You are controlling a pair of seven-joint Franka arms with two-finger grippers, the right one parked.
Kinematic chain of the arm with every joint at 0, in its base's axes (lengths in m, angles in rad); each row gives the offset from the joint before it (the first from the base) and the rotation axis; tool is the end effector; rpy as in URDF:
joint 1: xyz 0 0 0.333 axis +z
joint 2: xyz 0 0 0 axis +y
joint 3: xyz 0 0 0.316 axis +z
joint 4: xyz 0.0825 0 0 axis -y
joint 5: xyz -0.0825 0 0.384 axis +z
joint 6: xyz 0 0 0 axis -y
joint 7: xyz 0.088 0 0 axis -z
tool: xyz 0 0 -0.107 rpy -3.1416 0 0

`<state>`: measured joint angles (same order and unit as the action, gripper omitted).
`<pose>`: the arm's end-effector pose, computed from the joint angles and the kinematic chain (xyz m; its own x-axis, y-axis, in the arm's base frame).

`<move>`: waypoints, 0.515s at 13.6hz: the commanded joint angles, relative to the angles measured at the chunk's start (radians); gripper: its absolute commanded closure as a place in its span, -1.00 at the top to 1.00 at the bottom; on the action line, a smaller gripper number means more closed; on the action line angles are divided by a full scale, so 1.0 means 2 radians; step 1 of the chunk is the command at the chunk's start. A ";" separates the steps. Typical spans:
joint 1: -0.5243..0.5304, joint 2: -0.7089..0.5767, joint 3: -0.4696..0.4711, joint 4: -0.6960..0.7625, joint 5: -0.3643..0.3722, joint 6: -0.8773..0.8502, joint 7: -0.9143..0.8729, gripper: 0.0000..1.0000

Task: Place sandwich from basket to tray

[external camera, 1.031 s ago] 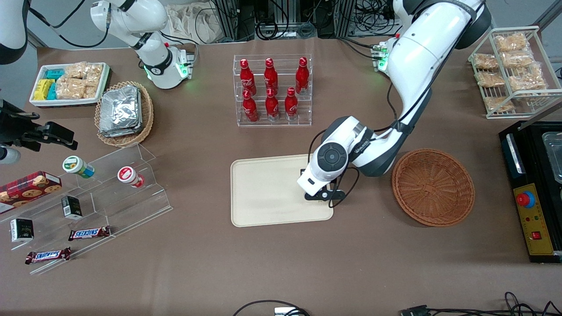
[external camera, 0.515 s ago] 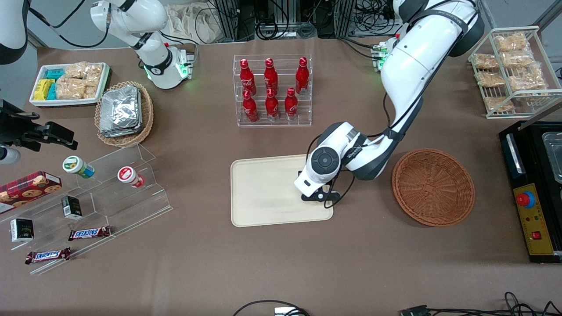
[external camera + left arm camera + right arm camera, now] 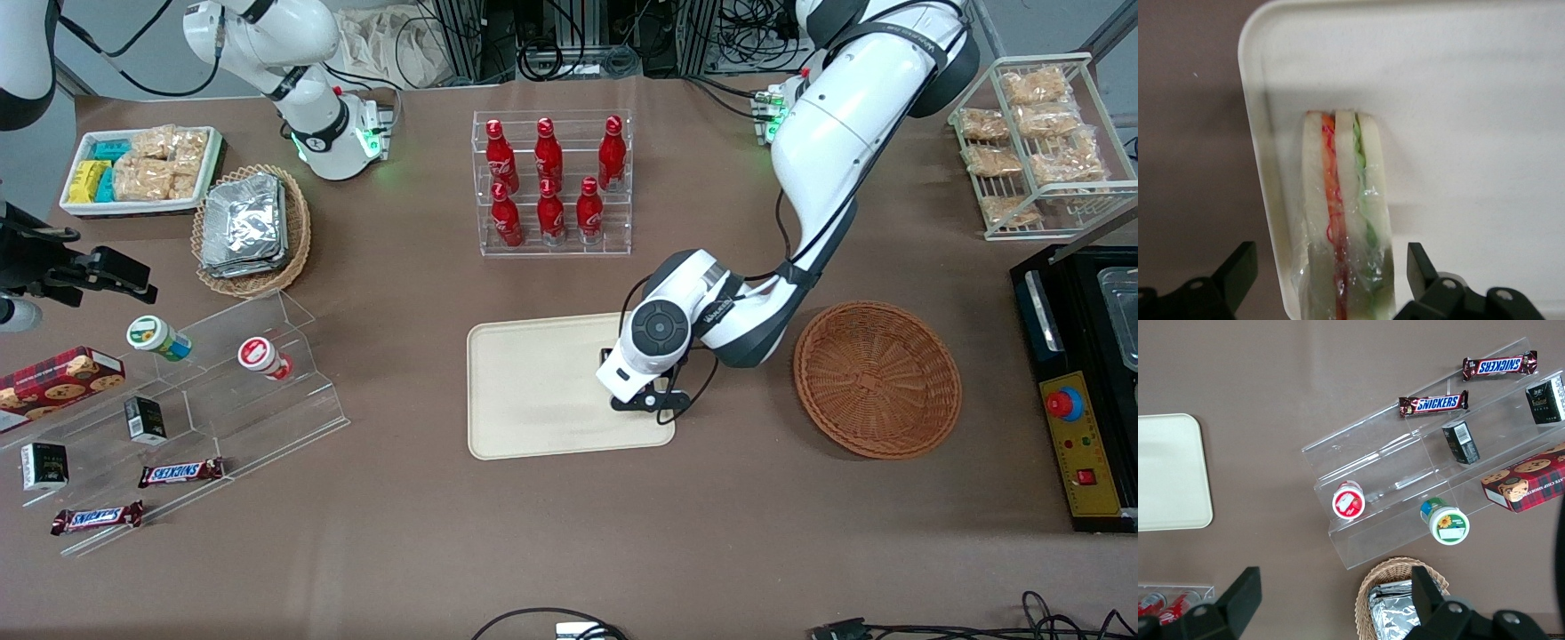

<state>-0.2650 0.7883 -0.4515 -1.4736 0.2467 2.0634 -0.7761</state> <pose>0.5719 -0.4096 0.2330 0.9867 0.0277 -0.1604 0.0283 -0.9996 0.0017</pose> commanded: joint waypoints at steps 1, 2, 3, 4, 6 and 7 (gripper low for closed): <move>0.004 -0.029 0.002 0.017 0.001 -0.031 -0.011 1.00; 0.010 -0.038 0.001 0.025 -0.002 -0.050 -0.012 1.00; 0.014 -0.051 0.001 0.035 -0.002 -0.073 -0.010 1.00; 0.019 -0.063 0.000 0.042 -0.003 -0.101 -0.010 1.00; 0.032 -0.091 0.000 0.051 -0.013 -0.149 -0.005 1.00; 0.037 -0.105 0.001 0.051 -0.024 -0.163 -0.003 1.00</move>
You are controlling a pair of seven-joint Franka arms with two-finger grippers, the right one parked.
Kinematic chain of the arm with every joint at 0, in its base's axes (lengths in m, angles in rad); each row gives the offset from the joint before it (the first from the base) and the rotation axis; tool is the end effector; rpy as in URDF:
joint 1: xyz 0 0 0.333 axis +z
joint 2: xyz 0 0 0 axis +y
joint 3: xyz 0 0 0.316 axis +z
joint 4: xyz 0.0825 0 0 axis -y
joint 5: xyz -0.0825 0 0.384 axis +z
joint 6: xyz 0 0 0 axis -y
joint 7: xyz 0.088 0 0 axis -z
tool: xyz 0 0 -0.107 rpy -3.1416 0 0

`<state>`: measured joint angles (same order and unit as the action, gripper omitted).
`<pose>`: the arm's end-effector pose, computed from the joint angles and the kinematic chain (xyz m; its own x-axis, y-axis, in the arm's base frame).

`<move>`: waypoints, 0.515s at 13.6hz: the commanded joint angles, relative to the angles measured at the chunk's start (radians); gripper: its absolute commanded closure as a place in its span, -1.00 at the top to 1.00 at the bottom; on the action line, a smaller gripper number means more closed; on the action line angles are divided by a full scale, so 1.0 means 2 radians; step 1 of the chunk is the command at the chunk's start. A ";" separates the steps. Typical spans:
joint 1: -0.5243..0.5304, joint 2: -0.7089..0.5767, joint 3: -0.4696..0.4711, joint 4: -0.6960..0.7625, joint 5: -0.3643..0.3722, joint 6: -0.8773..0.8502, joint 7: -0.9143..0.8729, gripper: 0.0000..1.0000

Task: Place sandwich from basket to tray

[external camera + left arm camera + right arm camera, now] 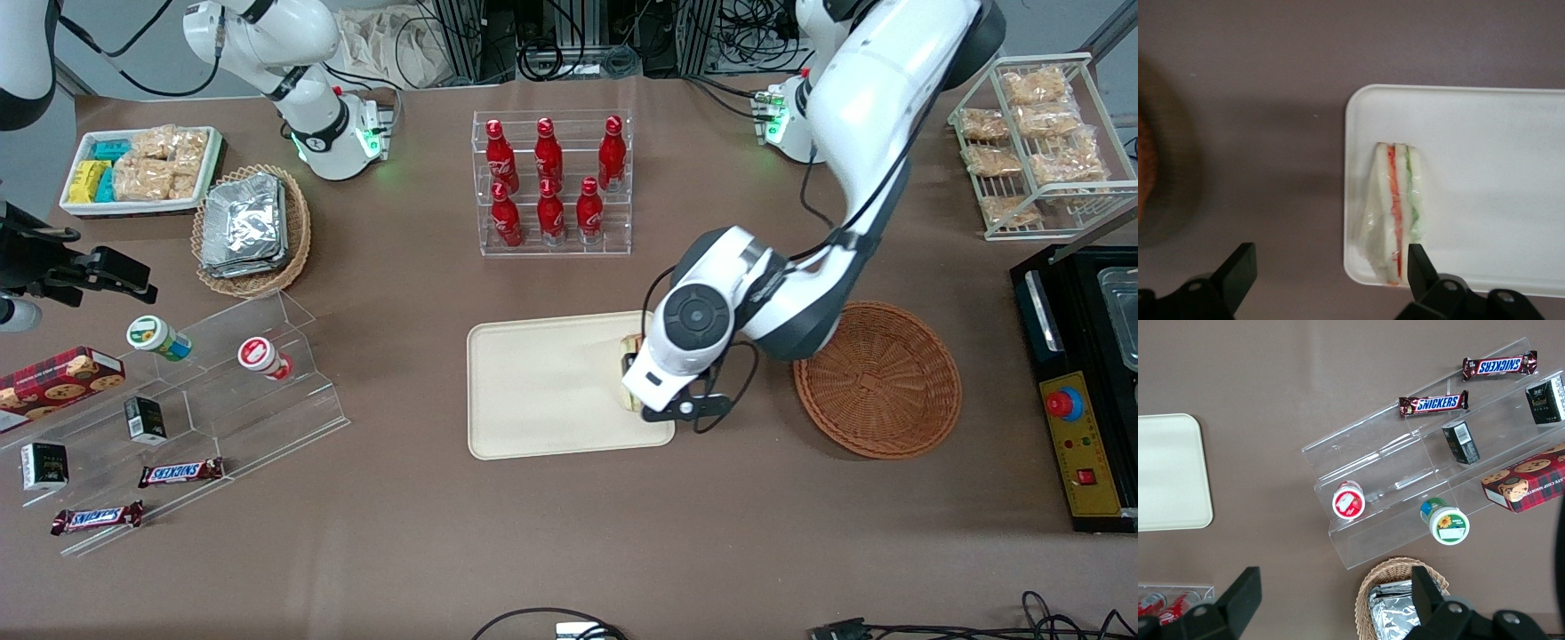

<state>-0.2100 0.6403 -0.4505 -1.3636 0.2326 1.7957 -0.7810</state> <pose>0.6023 -0.3622 0.3587 0.9841 0.1145 -0.1356 0.1060 -0.9920 -0.0686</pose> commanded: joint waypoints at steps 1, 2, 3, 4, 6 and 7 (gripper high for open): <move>0.020 -0.045 0.000 -0.004 -0.023 -0.041 0.000 1.00; 0.031 -0.058 -0.001 -0.004 -0.026 -0.052 0.002 1.00; 0.040 -0.069 -0.001 -0.004 -0.030 -0.067 0.006 1.00; 0.048 -0.082 0.000 -0.004 -0.034 -0.081 0.022 1.00; 0.072 -0.107 -0.001 -0.004 -0.034 -0.104 0.056 1.00; 0.083 -0.118 0.000 -0.003 -0.034 -0.119 0.075 1.00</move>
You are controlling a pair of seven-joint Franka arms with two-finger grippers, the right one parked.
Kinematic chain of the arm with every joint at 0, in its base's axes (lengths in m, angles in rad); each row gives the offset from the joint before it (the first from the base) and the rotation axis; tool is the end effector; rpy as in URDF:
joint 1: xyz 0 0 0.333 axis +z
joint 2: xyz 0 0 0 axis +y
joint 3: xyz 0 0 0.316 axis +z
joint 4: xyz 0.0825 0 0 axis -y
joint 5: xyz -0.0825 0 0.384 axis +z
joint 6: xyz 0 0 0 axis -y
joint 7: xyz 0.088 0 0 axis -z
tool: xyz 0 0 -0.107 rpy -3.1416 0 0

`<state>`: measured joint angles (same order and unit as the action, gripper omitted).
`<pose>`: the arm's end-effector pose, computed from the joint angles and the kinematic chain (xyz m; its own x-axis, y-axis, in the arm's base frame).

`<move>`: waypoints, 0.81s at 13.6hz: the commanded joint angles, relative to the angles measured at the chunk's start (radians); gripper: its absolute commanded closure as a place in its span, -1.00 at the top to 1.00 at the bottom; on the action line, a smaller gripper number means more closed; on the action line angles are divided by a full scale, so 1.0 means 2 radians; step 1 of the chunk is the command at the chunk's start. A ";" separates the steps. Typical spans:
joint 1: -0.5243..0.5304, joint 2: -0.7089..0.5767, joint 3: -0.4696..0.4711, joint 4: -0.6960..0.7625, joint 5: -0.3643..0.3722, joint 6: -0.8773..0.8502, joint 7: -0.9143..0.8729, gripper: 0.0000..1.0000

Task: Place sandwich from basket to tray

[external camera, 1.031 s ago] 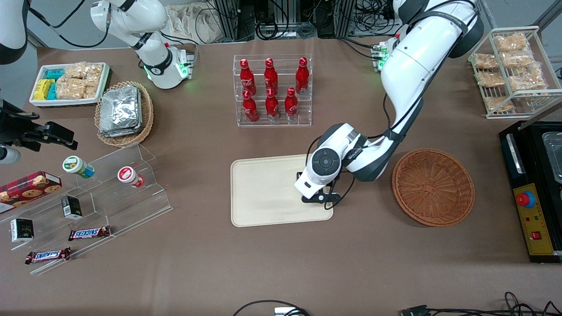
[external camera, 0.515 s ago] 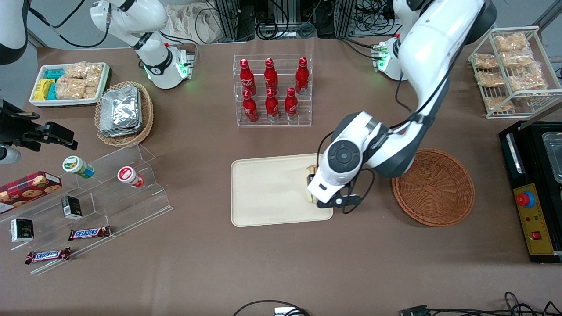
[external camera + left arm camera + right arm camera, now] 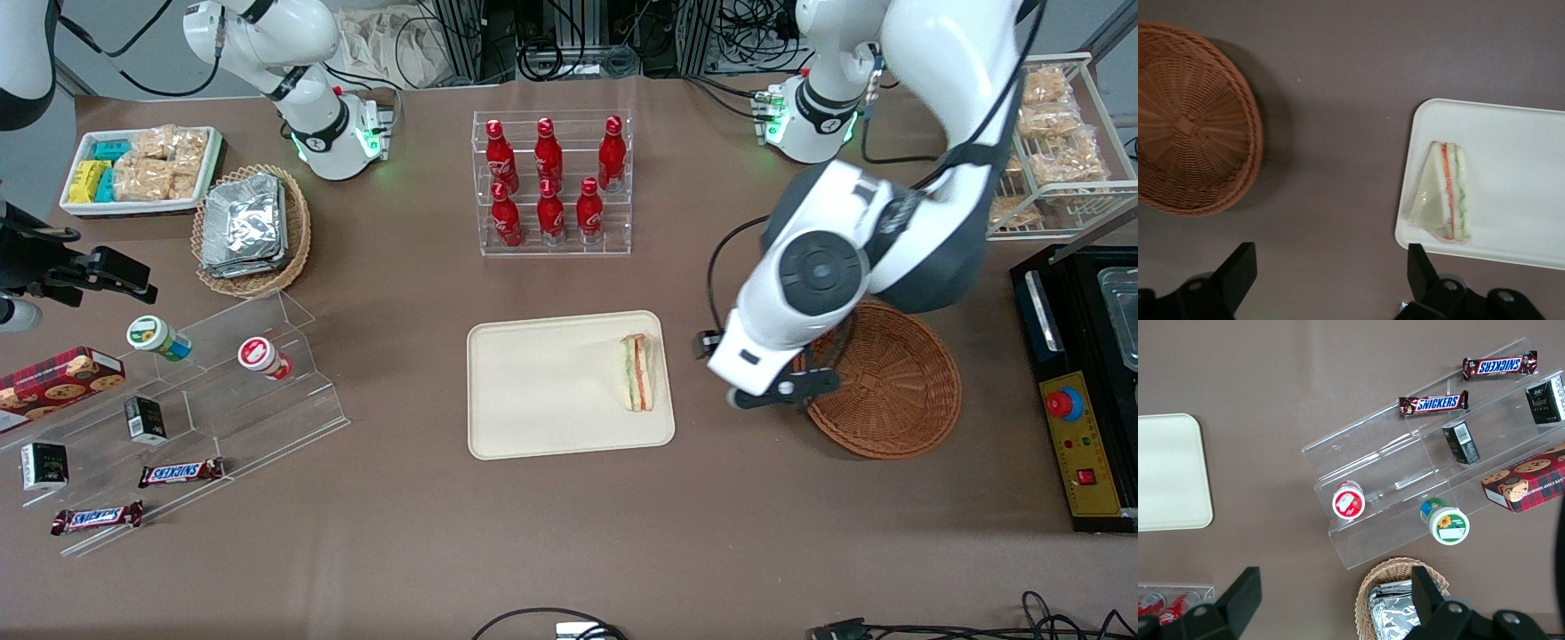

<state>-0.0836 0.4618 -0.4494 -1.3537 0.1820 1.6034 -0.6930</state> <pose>0.6087 -0.2742 0.4654 0.9760 0.1678 -0.1390 0.1557 -0.9833 -0.0940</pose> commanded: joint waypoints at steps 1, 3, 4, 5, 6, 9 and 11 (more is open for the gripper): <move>0.033 -0.039 -0.002 -0.007 -0.009 -0.035 0.056 1.00; 0.056 -0.061 -0.002 -0.006 -0.010 -0.063 0.107 1.00; 0.069 -0.071 -0.001 -0.002 -0.010 -0.080 0.133 1.00; 0.081 -0.077 -0.001 0.006 -0.010 -0.096 0.160 1.00; 0.095 -0.084 -0.001 0.015 -0.010 -0.112 0.183 1.00; 0.143 -0.109 -0.001 0.020 -0.010 -0.124 0.252 1.00; 0.176 -0.120 0.000 0.019 -0.017 -0.128 0.301 1.00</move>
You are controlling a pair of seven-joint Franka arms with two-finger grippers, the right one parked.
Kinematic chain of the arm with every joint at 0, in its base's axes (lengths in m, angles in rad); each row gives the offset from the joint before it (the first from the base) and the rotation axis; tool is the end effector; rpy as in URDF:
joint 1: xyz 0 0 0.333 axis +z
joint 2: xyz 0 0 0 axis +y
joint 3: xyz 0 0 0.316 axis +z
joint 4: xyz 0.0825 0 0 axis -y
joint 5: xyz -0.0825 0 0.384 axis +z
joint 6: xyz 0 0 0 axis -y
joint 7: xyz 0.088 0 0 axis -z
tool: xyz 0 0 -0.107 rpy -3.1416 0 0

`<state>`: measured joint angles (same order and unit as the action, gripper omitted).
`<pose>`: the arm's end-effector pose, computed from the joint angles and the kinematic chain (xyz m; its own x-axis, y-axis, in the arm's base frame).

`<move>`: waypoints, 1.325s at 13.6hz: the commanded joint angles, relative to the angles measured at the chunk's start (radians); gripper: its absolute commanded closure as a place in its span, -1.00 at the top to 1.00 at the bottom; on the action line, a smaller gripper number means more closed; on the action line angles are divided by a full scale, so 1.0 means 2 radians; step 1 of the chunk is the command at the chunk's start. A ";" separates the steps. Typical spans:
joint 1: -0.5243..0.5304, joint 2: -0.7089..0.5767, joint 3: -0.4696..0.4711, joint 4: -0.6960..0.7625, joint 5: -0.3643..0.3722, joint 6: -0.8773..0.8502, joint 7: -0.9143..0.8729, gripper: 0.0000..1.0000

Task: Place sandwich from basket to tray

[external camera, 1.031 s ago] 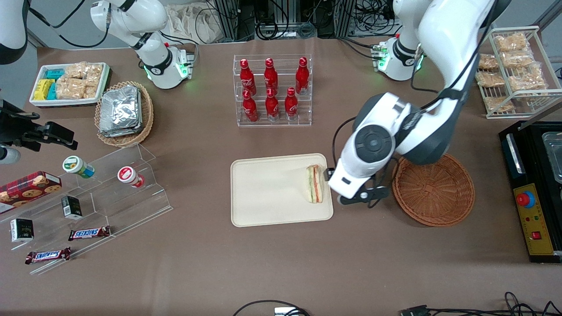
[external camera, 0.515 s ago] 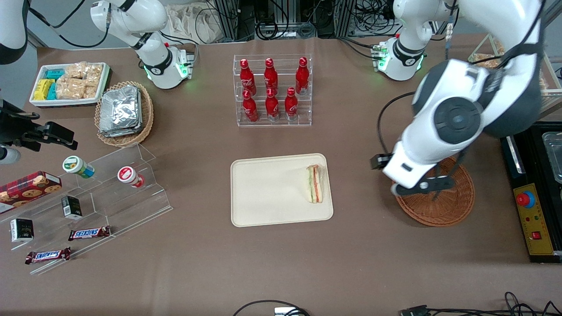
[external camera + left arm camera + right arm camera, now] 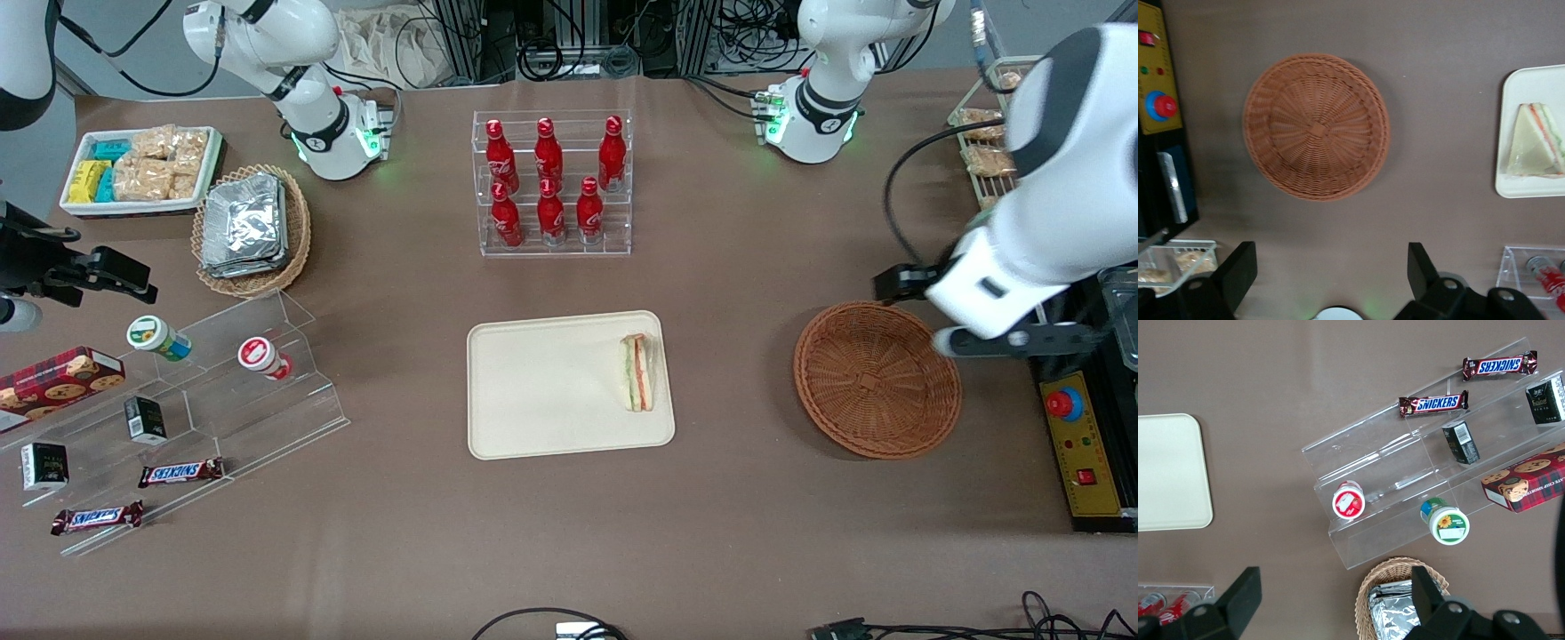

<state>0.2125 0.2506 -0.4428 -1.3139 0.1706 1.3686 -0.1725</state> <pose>0.5975 -0.0825 0.5937 0.9871 -0.0272 -0.1580 -0.0423 -0.9948 -0.0925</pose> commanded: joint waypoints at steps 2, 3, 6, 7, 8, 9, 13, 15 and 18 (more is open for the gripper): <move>0.045 -0.015 -0.003 -0.003 -0.012 -0.012 0.057 1.00; 0.045 -0.016 -0.003 -0.003 -0.014 -0.014 0.057 1.00; 0.044 -0.019 -0.003 -0.008 -0.026 -0.020 0.056 1.00; 0.044 -0.020 -0.003 -0.009 -0.032 -0.020 0.056 1.00; 0.045 -0.021 -0.003 -0.013 -0.032 -0.020 0.057 1.00; 0.045 -0.025 -0.003 -0.018 -0.032 -0.020 0.057 1.00; 0.043 -0.039 -0.001 -0.036 -0.033 -0.014 0.058 1.00; 0.039 -0.056 0.005 -0.057 -0.034 -0.012 0.057 1.00; -0.039 -0.095 0.093 -0.107 -0.037 0.009 0.058 0.99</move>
<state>0.2331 0.1550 -0.3728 -1.4176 0.1134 1.3428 -0.0670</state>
